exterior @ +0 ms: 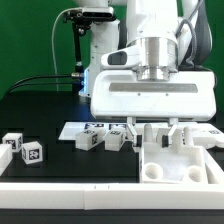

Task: Assemble chair

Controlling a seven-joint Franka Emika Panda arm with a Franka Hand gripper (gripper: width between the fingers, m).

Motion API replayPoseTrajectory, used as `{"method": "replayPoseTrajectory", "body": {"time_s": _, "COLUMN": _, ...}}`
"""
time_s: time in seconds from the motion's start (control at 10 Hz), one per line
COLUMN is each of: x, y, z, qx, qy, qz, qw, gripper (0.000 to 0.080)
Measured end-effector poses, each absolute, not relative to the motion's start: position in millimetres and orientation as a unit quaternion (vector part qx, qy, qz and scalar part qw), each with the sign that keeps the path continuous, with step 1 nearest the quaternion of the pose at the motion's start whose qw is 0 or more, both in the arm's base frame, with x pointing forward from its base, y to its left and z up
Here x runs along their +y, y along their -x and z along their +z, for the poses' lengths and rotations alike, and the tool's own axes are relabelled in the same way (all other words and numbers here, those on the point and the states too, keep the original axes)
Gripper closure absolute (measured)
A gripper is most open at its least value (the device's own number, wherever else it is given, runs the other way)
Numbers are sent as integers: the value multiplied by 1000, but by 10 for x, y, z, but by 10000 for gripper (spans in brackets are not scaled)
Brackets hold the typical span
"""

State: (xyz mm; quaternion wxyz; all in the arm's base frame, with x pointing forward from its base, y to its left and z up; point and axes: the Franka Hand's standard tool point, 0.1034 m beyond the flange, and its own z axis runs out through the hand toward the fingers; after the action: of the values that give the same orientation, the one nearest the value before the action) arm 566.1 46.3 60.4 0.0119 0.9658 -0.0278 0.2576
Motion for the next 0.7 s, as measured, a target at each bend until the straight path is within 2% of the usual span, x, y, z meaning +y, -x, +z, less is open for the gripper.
{"method": "replayPoseTrajectory", "body": {"time_s": 0.1, "x": 476, "y": -5678, "z": 575, "qx": -27, "qy": -966, "qz": 257, "qw": 12, "gripper": 476}}
{"method": "replayPoseTrajectory", "body": {"time_s": 0.5, "x": 581, "y": -5616, "z": 257, "qx": -22, "qy": -971, "qz": 238, "qw": 11, "gripper": 476}}
{"method": "replayPoseTrajectory", "body": {"time_s": 0.7, "x": 572, "y": -5632, "z": 224, "qx": -30, "qy": -971, "qz": 238, "qw": 11, "gripper": 476}}
